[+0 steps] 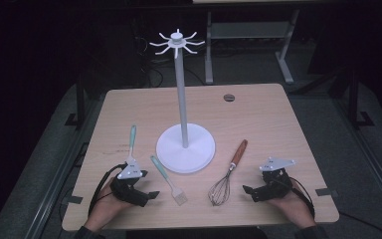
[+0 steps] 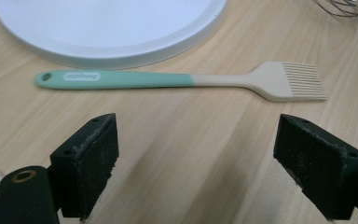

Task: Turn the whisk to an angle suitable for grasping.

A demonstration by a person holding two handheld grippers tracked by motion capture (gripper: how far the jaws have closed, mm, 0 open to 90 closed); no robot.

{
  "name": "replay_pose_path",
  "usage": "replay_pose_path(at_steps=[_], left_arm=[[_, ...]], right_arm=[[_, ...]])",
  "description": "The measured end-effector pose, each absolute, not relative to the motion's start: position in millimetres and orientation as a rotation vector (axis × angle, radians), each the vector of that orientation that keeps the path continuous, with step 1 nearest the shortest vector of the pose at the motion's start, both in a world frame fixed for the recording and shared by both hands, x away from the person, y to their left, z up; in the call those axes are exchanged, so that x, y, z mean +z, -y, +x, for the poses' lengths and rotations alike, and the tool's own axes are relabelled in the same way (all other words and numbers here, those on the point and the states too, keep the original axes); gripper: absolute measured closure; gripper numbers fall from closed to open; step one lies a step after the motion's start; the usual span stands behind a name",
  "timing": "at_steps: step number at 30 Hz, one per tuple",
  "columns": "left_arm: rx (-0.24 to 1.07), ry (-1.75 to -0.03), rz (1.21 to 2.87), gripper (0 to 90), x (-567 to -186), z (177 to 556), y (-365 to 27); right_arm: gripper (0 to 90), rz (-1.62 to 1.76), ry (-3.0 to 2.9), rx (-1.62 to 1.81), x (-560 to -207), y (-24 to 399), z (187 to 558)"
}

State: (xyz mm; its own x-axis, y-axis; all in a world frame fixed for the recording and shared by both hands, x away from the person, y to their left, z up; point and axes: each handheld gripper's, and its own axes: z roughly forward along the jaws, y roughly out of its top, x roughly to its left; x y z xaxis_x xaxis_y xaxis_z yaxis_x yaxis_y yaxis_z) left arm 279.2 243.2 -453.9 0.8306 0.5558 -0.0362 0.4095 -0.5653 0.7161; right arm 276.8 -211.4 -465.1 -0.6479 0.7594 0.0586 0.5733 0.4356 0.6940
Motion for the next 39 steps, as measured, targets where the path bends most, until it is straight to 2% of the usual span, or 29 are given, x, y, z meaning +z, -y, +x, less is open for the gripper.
replay_pose_path(at_steps=[8, 12, 16, 23, 29, 33, 39], left_arm=[[0.254, -0.722, 2.246, 15.7, -452, 281, -253], [0.256, -0.726, 2.241, 15.7, -452, 280, -254], [0.250, -0.722, 2.243, 15.7, -452, 280, -254], [0.247, -0.733, 2.234, 15.7, -452, 280, -254], [0.251, -0.744, 2.223, 15.7, -452, 279, -254], [0.253, -0.749, 2.221, 15.7, -452, 279, -254], [0.267, -0.743, 2.239, 15.7, -452, 281, -255]], right_arm=[[16.2, 1.200, -2.400, 1.040, -455, 215, 281], [25.2, 1.204, -2.379, 1.040, -450, 217, 287], [36.6, 1.227, -2.360, 1.047, -447, 221, 292], [64.9, 1.305, -2.335, 1.030, -444, 229, 307], [82.9, 1.316, -2.328, 1.019, -441, 230, 320], [90.0, 1.312, -2.318, 1.022, -439, 229, 328], [90.0, 1.313, -2.290, 1.036, -433, 229, 342]])
